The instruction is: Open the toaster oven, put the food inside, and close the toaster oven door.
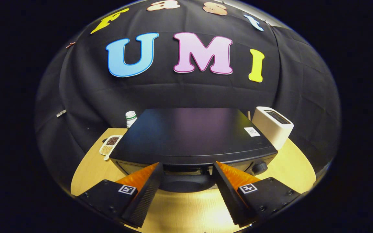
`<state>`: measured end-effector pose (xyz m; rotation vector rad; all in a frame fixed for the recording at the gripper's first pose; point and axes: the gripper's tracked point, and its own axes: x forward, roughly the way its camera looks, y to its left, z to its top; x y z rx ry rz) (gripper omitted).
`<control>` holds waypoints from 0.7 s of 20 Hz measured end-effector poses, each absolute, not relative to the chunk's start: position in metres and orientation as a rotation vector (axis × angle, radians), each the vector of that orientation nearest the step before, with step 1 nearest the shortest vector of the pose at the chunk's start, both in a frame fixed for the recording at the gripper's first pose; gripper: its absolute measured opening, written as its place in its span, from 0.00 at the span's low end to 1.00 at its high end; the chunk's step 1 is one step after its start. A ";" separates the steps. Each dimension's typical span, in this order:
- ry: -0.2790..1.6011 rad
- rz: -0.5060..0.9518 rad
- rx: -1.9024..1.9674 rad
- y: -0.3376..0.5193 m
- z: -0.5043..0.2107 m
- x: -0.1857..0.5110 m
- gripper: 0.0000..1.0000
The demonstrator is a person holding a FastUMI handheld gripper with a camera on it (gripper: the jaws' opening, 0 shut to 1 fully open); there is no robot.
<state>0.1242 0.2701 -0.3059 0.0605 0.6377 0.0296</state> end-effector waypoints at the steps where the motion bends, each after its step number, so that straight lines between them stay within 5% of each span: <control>1: 0.645 0.033 0.055 0.270 -0.306 0.122 0.99; 14: 0.750 0.072 0.036 0.271 -0.340 0.024 0.99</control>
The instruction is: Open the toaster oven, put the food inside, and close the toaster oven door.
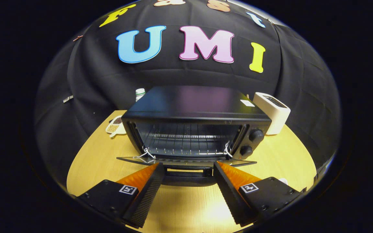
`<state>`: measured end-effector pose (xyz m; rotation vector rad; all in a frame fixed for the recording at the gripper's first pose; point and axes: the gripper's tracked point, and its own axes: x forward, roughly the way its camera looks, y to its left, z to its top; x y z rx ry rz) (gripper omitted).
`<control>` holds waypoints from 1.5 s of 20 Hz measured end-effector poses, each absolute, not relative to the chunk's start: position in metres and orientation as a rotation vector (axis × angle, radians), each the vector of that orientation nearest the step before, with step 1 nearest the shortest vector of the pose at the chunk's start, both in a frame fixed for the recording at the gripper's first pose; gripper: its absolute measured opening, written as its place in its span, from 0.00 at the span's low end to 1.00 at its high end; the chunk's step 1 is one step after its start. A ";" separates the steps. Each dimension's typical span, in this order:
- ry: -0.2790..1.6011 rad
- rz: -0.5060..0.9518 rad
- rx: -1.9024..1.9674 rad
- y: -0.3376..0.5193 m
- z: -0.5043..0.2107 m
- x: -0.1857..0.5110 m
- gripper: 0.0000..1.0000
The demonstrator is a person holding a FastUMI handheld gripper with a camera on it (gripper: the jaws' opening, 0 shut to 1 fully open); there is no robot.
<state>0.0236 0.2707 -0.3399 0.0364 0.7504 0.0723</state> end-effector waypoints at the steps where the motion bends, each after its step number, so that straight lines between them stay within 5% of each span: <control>1: 0.768 0.079 0.030 0.271 -0.346 0.015 0.99; 11: 0.952 0.156 0.012 0.278 -0.400 -0.042 0.99; 30: 1.042 0.295 0.067 0.167 -0.365 -0.083 0.99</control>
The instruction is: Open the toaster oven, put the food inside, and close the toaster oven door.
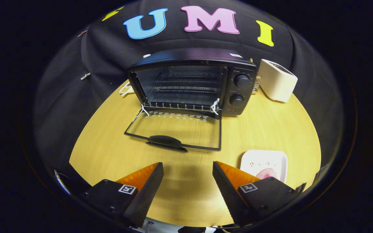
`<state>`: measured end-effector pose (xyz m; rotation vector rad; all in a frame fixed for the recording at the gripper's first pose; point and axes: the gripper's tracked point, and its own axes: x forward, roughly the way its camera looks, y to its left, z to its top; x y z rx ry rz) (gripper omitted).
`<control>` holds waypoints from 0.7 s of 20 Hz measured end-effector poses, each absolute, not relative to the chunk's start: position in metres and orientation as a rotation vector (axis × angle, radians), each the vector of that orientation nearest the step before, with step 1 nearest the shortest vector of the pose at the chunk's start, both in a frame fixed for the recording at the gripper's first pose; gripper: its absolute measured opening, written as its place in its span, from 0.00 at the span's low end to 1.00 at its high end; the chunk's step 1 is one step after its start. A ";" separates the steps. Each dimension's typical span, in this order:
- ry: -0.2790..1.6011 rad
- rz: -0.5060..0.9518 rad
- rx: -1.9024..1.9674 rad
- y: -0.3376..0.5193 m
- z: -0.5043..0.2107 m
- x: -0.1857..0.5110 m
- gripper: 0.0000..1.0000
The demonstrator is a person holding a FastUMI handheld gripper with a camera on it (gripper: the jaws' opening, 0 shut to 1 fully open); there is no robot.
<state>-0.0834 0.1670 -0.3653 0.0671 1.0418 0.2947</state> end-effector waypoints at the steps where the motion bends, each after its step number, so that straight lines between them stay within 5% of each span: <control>1: 1.057 0.296 0.056 0.150 -0.364 -0.085 0.99; 14: 1.423 0.196 0.180 -0.040 -0.401 -0.109 0.94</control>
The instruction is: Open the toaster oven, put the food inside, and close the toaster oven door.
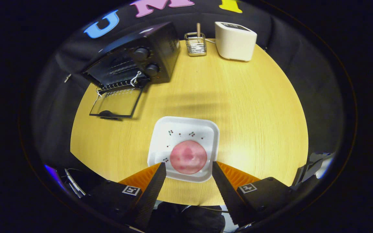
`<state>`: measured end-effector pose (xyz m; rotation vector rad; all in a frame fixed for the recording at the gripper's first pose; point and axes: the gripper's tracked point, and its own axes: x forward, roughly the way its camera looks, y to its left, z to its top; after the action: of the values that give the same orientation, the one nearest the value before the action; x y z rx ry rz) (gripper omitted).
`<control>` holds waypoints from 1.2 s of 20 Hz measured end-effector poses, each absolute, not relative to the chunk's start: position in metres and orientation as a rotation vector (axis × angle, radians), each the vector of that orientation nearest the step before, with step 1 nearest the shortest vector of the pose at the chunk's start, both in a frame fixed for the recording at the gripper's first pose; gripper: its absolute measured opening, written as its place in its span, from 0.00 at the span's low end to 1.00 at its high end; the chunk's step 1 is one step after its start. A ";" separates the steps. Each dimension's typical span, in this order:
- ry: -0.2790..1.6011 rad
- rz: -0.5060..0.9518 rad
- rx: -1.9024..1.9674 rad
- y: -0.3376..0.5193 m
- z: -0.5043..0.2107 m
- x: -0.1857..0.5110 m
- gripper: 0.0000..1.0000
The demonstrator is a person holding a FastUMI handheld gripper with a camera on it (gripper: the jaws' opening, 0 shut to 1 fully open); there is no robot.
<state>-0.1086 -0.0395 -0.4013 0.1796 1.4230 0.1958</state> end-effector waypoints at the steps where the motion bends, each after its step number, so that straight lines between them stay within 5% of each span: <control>1: 1.440 0.177 0.222 -0.043 -0.408 -0.104 0.96; 8: 1.551 0.095 0.300 -0.066 -0.451 -0.094 0.91; 9: 1.565 0.087 0.299 -0.068 -0.453 -0.093 0.80; 12: 1.578 0.073 0.324 -0.064 -0.463 -0.084 0.77; 19: 1.618 0.106 0.320 -0.069 -0.472 -0.087 0.09; 24: 1.586 0.194 0.452 -0.059 -0.477 -0.096 0.05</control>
<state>-0.0963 -0.0593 -0.4769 0.4515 1.5862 0.1942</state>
